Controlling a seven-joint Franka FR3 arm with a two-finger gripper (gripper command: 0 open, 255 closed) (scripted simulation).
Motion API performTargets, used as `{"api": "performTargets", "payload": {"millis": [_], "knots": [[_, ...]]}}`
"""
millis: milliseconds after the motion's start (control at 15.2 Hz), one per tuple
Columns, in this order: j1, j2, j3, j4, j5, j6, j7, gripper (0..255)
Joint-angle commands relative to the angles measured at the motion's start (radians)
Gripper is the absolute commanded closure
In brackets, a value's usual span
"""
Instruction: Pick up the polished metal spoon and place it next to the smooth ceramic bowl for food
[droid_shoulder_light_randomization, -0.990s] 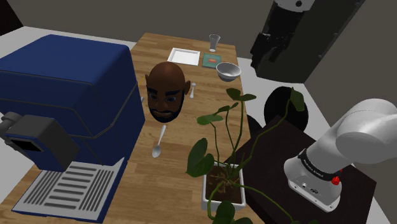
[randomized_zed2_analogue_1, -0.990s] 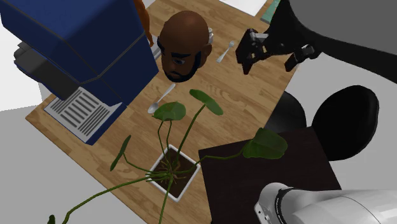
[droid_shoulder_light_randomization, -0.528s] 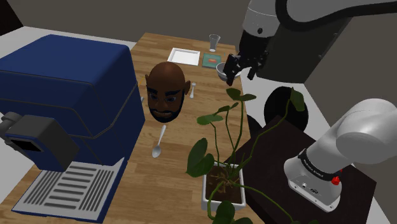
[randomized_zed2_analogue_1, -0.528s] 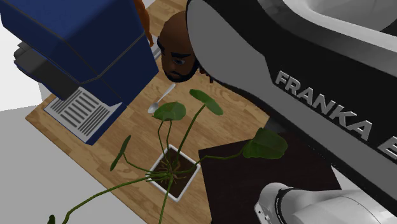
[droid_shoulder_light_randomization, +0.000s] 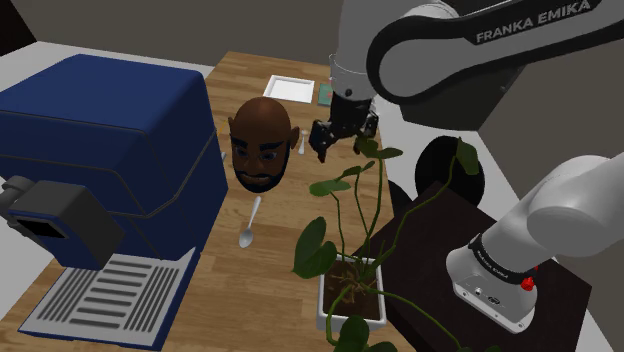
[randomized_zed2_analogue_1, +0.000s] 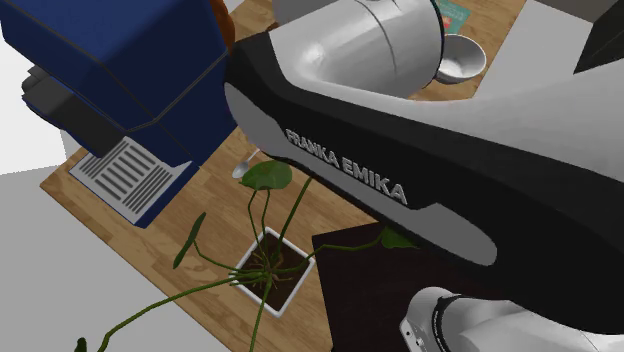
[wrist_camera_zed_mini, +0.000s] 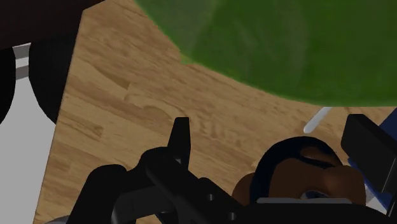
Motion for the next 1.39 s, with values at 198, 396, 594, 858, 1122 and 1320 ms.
{"api": "performTargets", "payload": {"millis": [198, 396, 594, 858, 1122, 1320], "knots": [[-0.019, 0.213, 0.092, 0.066, -0.087, 0.118, 0.195, 0], [-0.014, 0.355, 0.118, 0.128, -0.178, 0.167, 0.325, 0], [0.017, 0.499, 0.113, 0.202, -0.278, 0.199, 0.453, 0], [0.091, 0.679, 0.068, 0.322, -0.386, 0.218, 0.594, 0], [0.173, 0.848, 0.012, 0.464, -0.454, 0.219, 0.696, 0], [0.231, 0.970, -0.027, 0.585, -0.483, 0.209, 0.751, 0]]}}
